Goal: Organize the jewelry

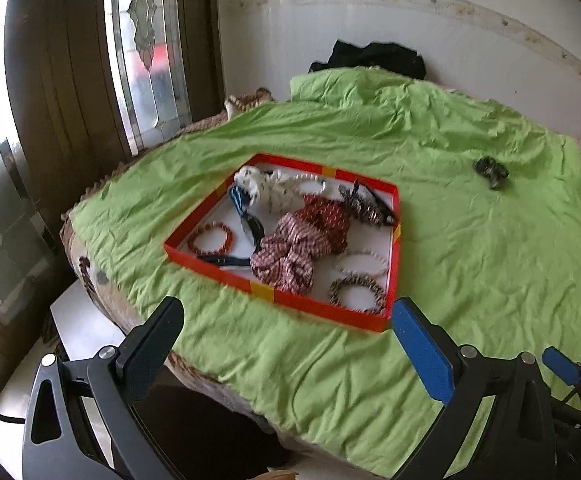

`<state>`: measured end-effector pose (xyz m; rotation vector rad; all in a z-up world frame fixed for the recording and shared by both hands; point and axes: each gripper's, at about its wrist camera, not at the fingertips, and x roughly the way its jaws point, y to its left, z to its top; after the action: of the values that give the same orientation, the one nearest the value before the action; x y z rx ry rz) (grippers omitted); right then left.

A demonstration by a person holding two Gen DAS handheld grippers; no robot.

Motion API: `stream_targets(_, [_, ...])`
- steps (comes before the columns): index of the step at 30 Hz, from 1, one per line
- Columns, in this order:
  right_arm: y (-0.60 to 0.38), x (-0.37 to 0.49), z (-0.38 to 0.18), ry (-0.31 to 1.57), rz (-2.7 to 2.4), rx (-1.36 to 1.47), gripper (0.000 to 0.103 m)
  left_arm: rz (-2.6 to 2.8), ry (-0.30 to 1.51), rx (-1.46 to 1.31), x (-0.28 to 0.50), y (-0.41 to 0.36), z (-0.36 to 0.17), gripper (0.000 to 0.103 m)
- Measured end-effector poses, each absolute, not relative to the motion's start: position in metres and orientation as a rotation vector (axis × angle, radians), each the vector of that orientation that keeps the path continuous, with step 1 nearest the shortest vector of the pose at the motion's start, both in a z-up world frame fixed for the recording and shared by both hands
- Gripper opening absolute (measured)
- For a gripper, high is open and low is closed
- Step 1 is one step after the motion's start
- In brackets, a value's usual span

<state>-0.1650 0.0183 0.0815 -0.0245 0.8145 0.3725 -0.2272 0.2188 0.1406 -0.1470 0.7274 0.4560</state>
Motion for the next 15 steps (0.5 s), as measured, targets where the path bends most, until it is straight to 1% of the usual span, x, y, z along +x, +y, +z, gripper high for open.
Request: stream_targets(15, [0.021, -0.162, 0.080, 0.818, 0.338, -0.037, 0.067, 0.434, 0.805, -0.118, -0.220, 0.212, 0.118, 0.103])
